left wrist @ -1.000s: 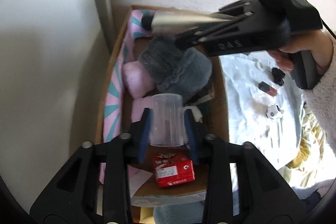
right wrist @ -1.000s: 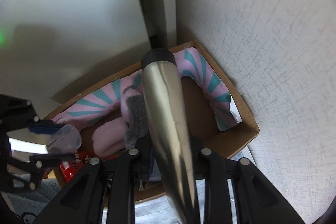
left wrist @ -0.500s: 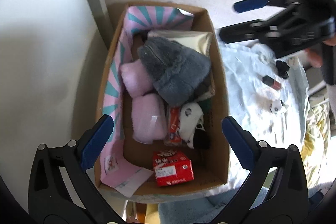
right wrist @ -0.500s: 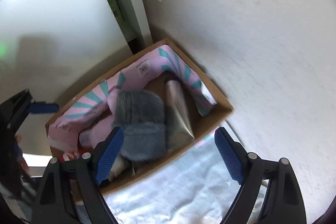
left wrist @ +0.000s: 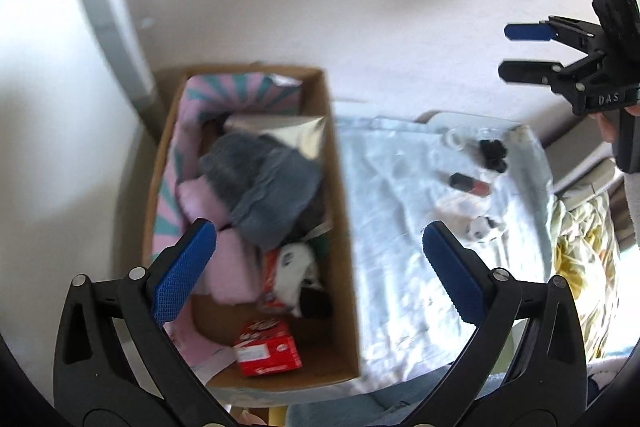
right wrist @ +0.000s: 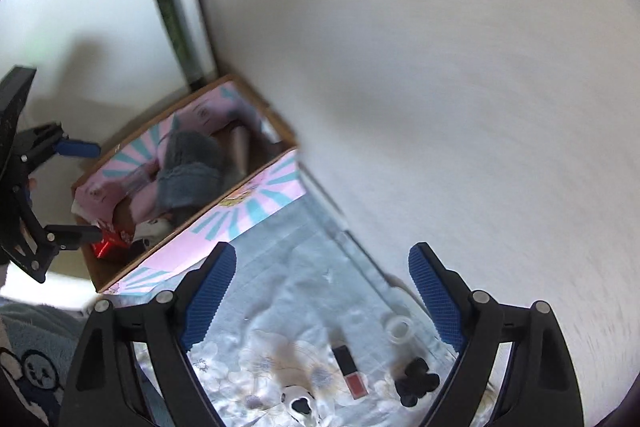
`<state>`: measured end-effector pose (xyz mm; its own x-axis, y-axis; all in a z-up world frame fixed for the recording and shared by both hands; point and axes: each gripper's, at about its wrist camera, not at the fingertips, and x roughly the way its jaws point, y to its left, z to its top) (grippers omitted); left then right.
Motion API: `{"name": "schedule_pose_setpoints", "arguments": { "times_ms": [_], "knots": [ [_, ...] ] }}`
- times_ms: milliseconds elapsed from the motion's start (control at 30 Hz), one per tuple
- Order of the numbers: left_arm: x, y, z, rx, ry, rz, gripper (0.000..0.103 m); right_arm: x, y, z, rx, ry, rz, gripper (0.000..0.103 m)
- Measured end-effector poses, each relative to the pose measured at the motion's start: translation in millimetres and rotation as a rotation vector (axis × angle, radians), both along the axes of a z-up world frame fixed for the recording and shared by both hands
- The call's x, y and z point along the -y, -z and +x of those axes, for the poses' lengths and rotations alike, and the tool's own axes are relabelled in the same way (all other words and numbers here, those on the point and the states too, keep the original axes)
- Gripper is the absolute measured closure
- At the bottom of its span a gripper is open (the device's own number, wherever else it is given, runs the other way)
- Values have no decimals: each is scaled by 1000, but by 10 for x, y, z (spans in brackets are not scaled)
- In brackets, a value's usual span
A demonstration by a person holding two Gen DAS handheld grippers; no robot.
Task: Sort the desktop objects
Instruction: 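Move both tools back over the cloth toward the sock and black fuzzy item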
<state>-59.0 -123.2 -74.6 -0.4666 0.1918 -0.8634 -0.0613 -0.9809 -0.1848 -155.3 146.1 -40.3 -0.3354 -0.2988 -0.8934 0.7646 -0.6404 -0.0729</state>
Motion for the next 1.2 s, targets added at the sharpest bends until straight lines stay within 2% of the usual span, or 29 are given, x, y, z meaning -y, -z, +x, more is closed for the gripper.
{"name": "schedule_pose_setpoints", "arguments": {
  "times_ms": [33,67,167,333,400,533,600,700,767,867,933,1033,1100,1200],
  "knots": [
    [-75,-23,-12,-8,27,1,0,-112,-65,3,-19,20,-22,15],
    [-162,-43,-21,-18,52,-8,0,-219,-124,23,-58,42,-48,0],
    [-365,-109,-32,-66,94,-36,0,-492,-267,120,-143,79,-120,0],
    [-835,-135,-136,-76,204,3,0,-866,-320,246,-135,131,-148,0],
    [-1058,-144,-165,-81,253,-25,0,-995,-282,307,-121,144,-134,0],
    [-1514,-64,-242,-41,337,-73,0,-1288,-149,420,-90,184,-115,0],
    [-1649,-33,-252,-34,363,-47,0,-1409,-89,445,-80,208,-97,0],
    [-1855,46,-285,-24,389,6,0,-1626,14,445,-45,256,-12,0],
    [-1990,101,-296,-25,405,-20,0,-1794,61,445,-38,297,15,0],
    [-2240,236,-300,-19,435,-83,0,-1987,173,424,-24,321,4,0],
    [-2384,385,-309,2,453,-74,0,-2101,318,373,10,340,12,0],
    [-2506,601,-315,21,438,-44,0,-2225,573,275,60,353,36,0],
    [-2592,766,-318,39,427,-51,0,-2291,735,227,71,358,45,0],
    [-2730,1057,-292,25,388,-121,3,-2345,1041,120,96,339,53,0]
  ]
}}
